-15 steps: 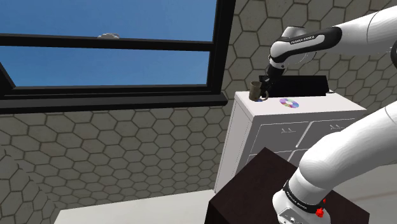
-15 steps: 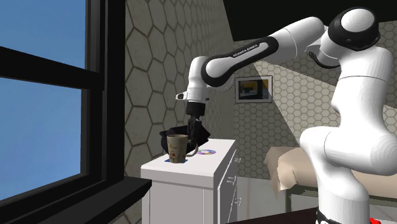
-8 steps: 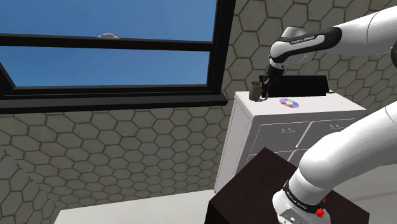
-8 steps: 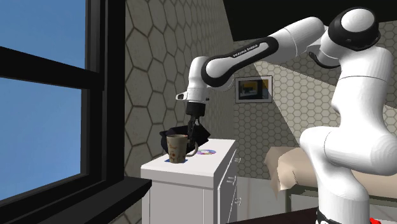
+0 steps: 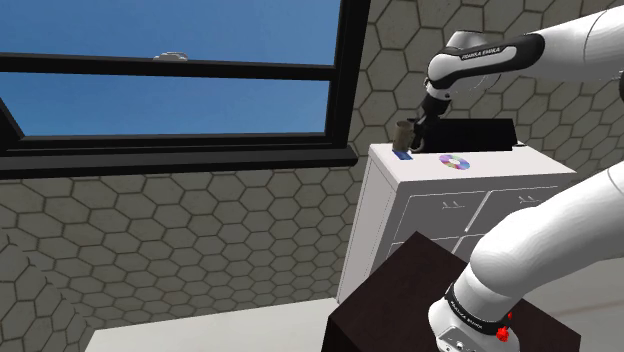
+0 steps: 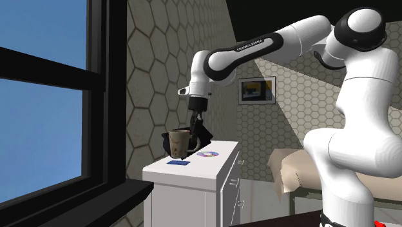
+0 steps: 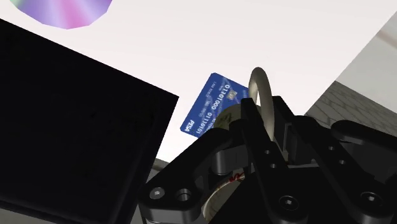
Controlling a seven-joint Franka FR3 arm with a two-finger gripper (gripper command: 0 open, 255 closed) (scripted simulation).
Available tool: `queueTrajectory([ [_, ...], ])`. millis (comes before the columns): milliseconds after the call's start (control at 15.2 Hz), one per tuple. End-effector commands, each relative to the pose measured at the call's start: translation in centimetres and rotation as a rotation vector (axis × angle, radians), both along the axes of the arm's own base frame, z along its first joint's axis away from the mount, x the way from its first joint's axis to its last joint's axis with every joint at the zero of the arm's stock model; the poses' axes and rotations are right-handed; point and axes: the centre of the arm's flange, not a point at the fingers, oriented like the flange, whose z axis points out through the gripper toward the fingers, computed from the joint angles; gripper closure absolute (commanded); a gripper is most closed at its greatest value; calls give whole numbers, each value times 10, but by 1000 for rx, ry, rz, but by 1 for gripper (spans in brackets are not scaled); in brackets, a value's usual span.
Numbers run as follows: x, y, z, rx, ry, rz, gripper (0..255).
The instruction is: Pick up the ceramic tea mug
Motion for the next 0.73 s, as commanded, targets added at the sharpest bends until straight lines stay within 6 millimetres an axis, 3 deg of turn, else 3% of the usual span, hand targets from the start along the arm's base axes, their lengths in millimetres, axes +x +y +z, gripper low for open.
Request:
queueTrajectory([
  [0,0,0,11,0,0,0,255],
  [528,0,0,53,0,0,0,255],
  [660,0,0,54,0,0,0,255],
])
